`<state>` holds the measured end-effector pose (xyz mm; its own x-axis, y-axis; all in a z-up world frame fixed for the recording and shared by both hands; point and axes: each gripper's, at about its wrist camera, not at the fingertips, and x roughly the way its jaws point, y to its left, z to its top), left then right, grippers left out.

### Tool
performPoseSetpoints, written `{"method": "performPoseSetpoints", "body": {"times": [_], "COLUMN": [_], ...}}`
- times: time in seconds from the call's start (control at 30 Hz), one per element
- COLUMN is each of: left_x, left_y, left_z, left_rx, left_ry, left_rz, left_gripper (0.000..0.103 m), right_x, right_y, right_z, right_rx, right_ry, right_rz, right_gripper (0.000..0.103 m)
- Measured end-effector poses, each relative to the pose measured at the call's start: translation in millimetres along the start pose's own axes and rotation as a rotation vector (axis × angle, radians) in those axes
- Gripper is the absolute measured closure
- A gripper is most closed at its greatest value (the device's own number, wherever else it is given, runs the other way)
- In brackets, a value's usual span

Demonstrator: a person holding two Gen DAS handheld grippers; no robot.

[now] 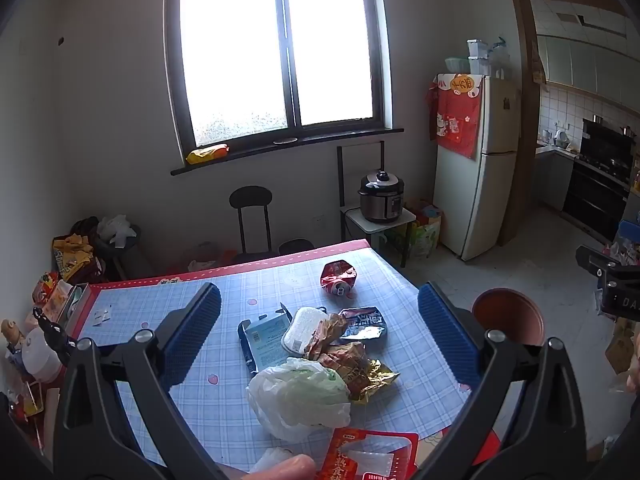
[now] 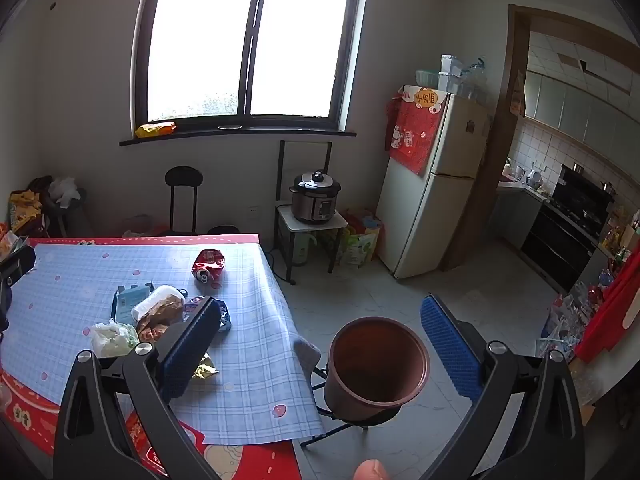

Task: Collect trash

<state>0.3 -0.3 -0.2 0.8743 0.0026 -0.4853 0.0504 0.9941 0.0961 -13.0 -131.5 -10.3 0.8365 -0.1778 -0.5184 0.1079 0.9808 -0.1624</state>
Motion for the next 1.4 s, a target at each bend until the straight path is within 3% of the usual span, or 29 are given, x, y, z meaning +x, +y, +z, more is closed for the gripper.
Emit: {"method": "performPoseSetpoints", "body": {"times": [1.4], "left_x": [-0.7], "left_y": [-0.6], "left_z": [0.1], "left_rx": [0.005], "left_ry": [-0.007], "left_rz": [0.006], "left_gripper": [0.005], "right_x": [-17.3], "right_y": [-3.1], "right_z": [3.2], "right_rx": [0.003], "right_ry": [-0.009], "right_rz": [-0.012], "right_gripper": [0.005]}}
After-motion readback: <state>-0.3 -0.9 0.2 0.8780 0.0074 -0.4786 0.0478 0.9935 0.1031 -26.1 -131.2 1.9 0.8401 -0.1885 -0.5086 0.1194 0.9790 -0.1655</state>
